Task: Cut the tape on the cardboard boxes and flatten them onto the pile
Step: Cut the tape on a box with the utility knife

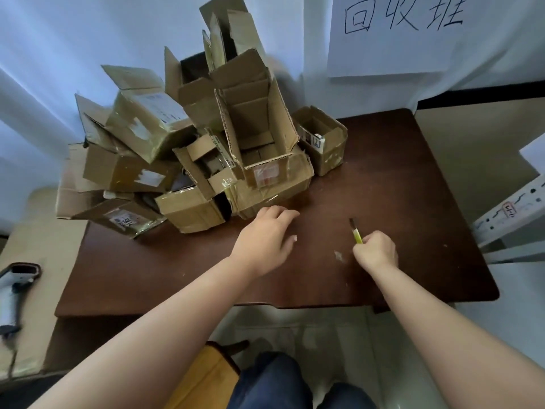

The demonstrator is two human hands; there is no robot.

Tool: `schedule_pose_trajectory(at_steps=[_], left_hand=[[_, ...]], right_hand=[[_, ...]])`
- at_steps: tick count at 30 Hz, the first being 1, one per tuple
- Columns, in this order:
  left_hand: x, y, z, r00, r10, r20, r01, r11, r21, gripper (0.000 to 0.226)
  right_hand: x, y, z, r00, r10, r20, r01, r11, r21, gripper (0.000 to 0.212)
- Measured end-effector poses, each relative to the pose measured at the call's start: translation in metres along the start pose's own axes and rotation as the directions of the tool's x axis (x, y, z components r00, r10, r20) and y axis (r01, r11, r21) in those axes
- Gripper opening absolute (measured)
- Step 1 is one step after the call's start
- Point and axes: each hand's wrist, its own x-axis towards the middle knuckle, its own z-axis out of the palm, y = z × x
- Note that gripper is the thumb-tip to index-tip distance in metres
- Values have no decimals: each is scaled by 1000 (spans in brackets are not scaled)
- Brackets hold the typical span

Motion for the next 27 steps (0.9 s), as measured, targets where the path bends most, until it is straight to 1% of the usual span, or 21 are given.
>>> schedule_pose_trajectory(at_steps=[2,5,8,10,14,17,20,22,24,27], left_hand=[[3,6,-19,996,23,-88,-23,1000,1,47],[4,13,-42,984,39,-172,-39,999,4,47],[-4,9,-52,981,13,-194,-14,1000,-4,46],[-14,2,-54,981,-21,-194,22,1000,0,46],[-39,-20,-63,967,-125,-222,128,992,0,46],[-56,-37,-78,945,-191,-266,195,981,-11,47],[-75,-53,-92,919,-258,-298,259,965,-38,46],[-85,-64,-100,903,-285,-321,286,957,-46,45],[-91,-78,-109,892,-301,-338,304,952,-47,46],[-91,-102,-125,874,-309,-375,313,948,-50,46]], right_hand=[[1,-17,-18,997,-59,-55,65,989,133,17],[-2,-48,-43,980,-179,-85,196,939,283,7],[-14,-78,-63,945,-301,-131,328,878,349,10],[-25,-96,-74,906,-388,-171,424,820,385,9],[-51,-125,-92,803,-520,-292,595,729,337,11],[-75,-148,-103,721,-608,-333,693,645,322,11],[-95,-173,-105,636,-702,-321,772,578,265,11],[-108,-189,-101,586,-760,-280,809,536,239,14],[-118,-204,-93,543,-805,-237,838,506,202,16],[-126,-223,-80,491,-845,-211,871,469,149,12]])
